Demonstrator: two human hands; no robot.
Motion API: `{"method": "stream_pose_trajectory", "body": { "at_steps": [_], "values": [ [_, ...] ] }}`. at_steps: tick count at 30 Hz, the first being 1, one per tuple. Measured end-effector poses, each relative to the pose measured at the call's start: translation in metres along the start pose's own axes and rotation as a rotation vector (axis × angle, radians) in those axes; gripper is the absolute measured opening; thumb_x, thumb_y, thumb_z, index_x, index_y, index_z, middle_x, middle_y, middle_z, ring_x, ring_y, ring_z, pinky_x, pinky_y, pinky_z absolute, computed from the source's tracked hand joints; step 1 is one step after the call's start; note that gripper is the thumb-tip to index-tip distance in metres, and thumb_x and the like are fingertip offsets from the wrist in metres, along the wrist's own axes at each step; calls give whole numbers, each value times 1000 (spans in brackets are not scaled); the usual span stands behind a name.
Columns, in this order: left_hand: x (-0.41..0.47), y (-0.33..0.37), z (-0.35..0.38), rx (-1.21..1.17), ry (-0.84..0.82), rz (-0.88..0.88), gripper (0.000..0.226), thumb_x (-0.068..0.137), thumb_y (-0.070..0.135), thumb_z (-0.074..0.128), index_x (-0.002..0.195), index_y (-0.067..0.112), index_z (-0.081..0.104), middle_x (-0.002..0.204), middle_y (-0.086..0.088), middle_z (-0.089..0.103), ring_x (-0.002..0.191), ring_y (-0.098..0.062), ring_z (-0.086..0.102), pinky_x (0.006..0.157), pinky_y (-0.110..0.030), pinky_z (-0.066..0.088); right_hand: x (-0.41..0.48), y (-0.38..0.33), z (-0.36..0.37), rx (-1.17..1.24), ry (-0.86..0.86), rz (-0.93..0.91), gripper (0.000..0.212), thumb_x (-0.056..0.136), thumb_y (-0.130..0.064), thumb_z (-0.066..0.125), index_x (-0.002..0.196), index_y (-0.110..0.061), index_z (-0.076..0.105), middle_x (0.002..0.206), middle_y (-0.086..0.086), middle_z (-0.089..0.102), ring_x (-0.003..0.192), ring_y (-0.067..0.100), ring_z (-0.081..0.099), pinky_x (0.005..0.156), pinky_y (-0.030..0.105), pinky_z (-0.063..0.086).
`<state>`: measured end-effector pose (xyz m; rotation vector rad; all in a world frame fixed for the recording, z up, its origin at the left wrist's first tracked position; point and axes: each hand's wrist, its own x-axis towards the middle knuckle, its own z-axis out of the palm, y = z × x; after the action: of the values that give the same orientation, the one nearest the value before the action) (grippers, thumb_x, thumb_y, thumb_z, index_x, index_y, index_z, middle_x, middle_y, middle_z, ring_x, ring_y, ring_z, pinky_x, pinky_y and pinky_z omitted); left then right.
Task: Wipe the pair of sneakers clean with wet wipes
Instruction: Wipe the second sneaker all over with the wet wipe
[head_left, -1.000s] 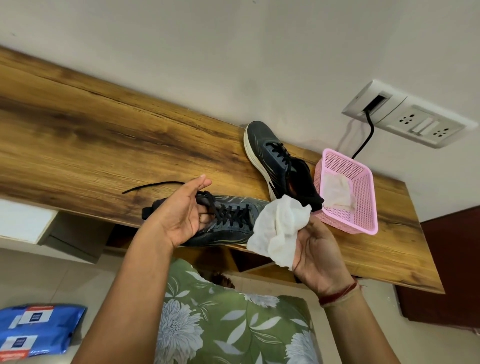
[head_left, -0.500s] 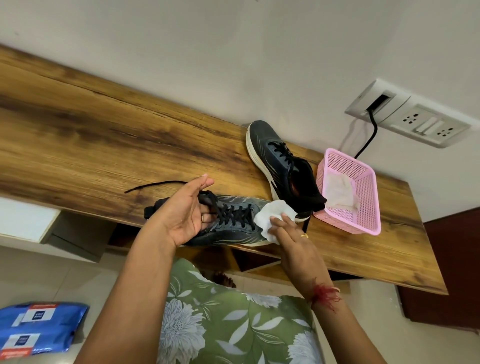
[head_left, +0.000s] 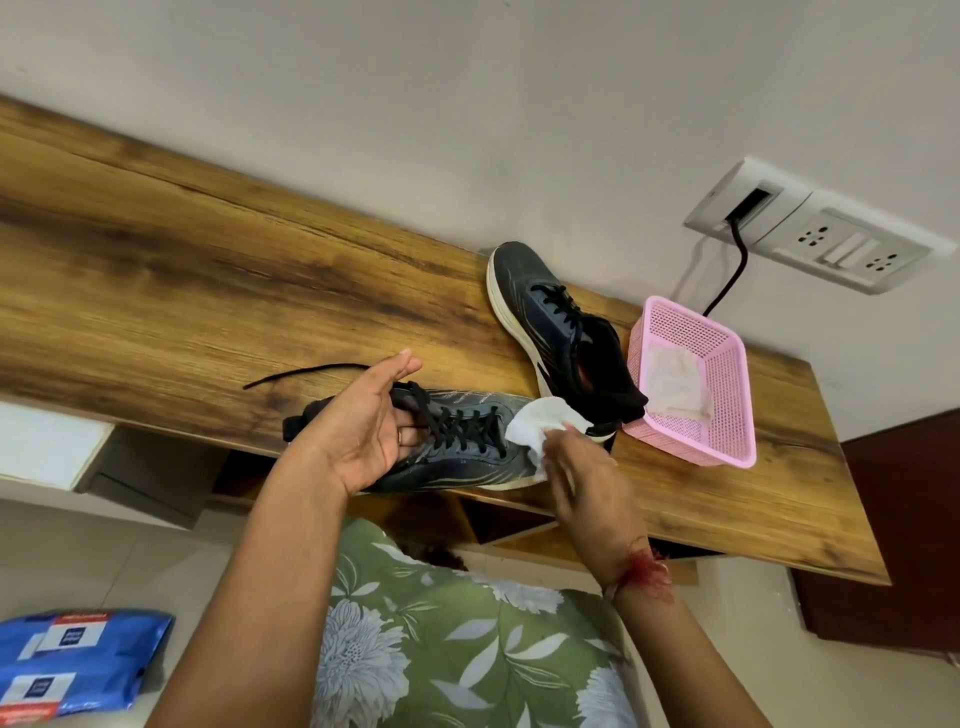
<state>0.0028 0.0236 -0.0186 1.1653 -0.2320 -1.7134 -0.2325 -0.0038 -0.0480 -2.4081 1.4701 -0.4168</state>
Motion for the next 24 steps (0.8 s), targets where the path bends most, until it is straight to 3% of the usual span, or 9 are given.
{"method": "stream_pose_trajectory", "body": {
  "at_steps": [2, 4, 6, 8, 11, 14, 19, 22, 24],
  "values": [
    [0, 0, 1, 1, 7, 2, 42, 97, 43, 41, 134, 23, 44, 78, -17, 64, 46, -15, 56, 42, -16, 45, 5, 2, 1, 37, 108, 69, 26, 91, -14, 56, 117, -16, 57, 125, 2, 54, 107, 11, 53, 87, 31, 50],
    [0, 0, 1, 9, 15, 0, 43, 97, 44, 41, 135, 23, 43, 78, -17, 62, 45, -14, 54, 41, -16, 44, 7, -2, 7, -16, 73, 98, 36, 91, -10, 55, 126, -14, 56, 139, 7, 46, 121, 20, 47, 100, 34, 41],
    [-1, 1, 0, 23, 15, -10, 44, 97, 45, 40, 135, 24, 43, 86, -19, 63, 52, -17, 54, 43, -19, 46, 3, -11, 15, -62, 18, 87, 42, 86, 1, 58, 126, -11, 58, 137, 9, 50, 129, 26, 44, 106, 34, 29],
    [-1, 1, -1, 22, 14, -14, 44, 97, 46, 40, 135, 24, 43, 94, -21, 61, 54, -17, 57, 43, -19, 47, -6, -19, 21, -198, -2, -48, 55, 68, 10, 71, 119, -8, 63, 125, 10, 60, 119, 26, 54, 100, 34, 32],
    [-2, 1, -2, 10, 5, -14, 42, 97, 45, 39, 134, 25, 44, 89, -18, 60, 48, -16, 60, 42, -17, 46, -9, -6, 15, -324, -16, -177, 71, 49, 13, 82, 115, -7, 64, 118, 12, 64, 110, 25, 61, 91, 39, 43],
    [-2, 0, -2, 16, 21, 0, 43, 96, 46, 41, 133, 25, 44, 90, -19, 61, 59, -19, 56, 46, -20, 48, 0, 5, 7, -231, 27, -60, 65, 54, 14, 80, 114, -4, 65, 117, 15, 64, 110, 31, 60, 93, 45, 40],
    [-4, -2, -8, 3, 76, 15, 44, 95, 48, 43, 133, 26, 44, 105, -25, 58, 78, -27, 52, 63, -29, 44, -9, -16, 15, -225, -50, -214, 57, 59, 14, 75, 110, -9, 66, 114, 9, 66, 109, 23, 61, 93, 35, 44],
    [-8, -2, -10, -25, 83, 27, 42, 95, 47, 44, 130, 25, 46, 102, -24, 63, 81, -28, 55, 70, -32, 45, 6, -10, 7, -124, 10, -4, 47, 79, 9, 60, 121, -11, 61, 128, 10, 57, 124, 24, 50, 106, 33, 23],
    [-9, -2, -12, -42, 114, 41, 41, 94, 49, 44, 128, 26, 46, 102, -24, 64, 83, -29, 59, 71, -33, 47, 6, -30, 13, -99, -18, -8, 44, 87, 5, 51, 127, -13, 56, 134, 8, 52, 128, 22, 45, 106, 29, 20]
  ]
}}
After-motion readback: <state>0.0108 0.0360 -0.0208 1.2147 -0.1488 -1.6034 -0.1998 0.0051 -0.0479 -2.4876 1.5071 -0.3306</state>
